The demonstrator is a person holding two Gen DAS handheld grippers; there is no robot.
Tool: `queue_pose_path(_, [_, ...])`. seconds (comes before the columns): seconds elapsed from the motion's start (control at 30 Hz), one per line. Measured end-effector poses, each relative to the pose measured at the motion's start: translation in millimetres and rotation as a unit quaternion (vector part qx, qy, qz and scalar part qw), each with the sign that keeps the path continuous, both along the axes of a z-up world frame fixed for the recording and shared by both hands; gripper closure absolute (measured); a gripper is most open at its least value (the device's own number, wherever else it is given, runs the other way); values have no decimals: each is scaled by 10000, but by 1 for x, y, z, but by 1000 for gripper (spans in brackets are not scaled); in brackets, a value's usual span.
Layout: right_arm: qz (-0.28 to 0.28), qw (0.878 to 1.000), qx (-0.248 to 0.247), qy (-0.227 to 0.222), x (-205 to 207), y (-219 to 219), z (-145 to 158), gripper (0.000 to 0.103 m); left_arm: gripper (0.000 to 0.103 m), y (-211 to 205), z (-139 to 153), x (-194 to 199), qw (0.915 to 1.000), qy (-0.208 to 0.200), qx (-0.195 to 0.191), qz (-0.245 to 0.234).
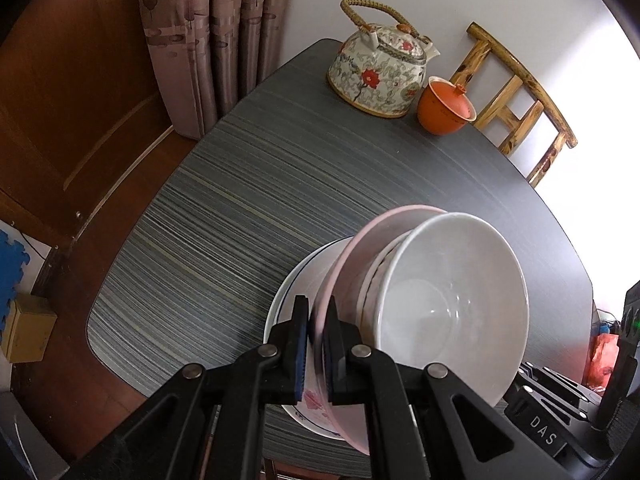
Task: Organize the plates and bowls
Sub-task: 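Lower the bowl stack onto the rose plate stack with both tools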
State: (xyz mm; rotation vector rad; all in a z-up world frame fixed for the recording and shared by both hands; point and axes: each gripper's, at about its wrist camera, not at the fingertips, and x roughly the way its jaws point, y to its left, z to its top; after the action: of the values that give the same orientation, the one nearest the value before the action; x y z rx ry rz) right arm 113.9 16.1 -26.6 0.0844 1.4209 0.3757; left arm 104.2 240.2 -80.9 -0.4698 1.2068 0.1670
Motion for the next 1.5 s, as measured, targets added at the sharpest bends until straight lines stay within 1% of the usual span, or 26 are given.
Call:
queue_pose_path(0.2, [7, 10000, -50, 68, 2, 2, -8, 92, 99, 2, -6, 2, 10000, -11, -46, -9])
queue_pose_path(0.53, [10, 9999, -101, -38, 3, 4, -6, 92, 100, 3, -10, 2, 9999, -38, -84, -42])
queue_pose_path(0.87, [-37, 9999, -60, -81, 3, 4, -5, 91, 99, 0, -10, 1, 9999, -85, 12, -96])
queue_pose_path(1.1, [-60, 9999, 19, -106, 2, 1, -7, 91, 94, 2, -10, 0, 9999, -106, 53, -105])
queue_pose_path(1.23, [-98, 9999, 11, -132, 2, -2, -8, 85, 88, 2, -10, -2, 9997, -130, 188, -125])
queue_pose_path(1.27, [-116, 9998, -4, -144, 2, -3, -9, 82, 87, 2, -9, -2, 9995, -139, 240, -146])
queue_pose_path(1.3, [-138, 9998, -27, -160, 2, -5, -9, 80, 83, 1, -9, -3, 9993, -145, 306, -167])
queue_pose_path(1.33, [-157, 9997, -56, -185, 2, -6, -10, 76, 79, 1, -8, -4, 9990, -135, 384, -168])
queue_pose_path(1.37, [-171, 9997, -61, -189, 1, -7, -10, 73, 77, 1, -8, -5, 9987, -130, 464, -170])
queue_pose_path(1.4, [-189, 9996, -69, -193, 1, -8, -10, 72, 74, 1, -8, -6, 9983, -133, 539, -191])
queue_pose_path(1.5, [-211, 9995, -74, -215, 1, -11, -11, 66, 71, -1, -7, -9, 9973, -128, 671, -253])
